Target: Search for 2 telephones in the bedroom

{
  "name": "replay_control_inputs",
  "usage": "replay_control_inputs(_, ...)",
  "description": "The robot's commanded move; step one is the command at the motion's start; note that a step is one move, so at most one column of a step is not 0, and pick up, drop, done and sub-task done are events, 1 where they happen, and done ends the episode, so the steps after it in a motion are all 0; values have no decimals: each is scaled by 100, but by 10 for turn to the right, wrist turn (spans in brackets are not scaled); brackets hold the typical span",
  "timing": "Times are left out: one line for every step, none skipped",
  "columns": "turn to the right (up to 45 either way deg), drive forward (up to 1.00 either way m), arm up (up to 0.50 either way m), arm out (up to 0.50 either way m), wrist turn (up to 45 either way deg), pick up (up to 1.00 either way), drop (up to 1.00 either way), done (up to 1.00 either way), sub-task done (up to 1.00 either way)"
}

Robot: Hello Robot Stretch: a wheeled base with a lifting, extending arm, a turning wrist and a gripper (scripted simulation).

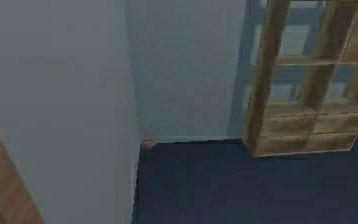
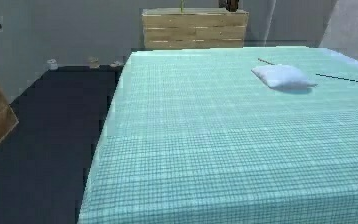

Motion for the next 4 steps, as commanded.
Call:
replay_control_inputs(0,50,0,0,0,0,0,0,0)
replay_control_inputs(450,0,0,0,0,0,0,0,0)
replay_control_inputs(120,0,0,0,0,0,0,0,0)
replay_control_inputs(0,30,0,0,0,0,0,0,0)
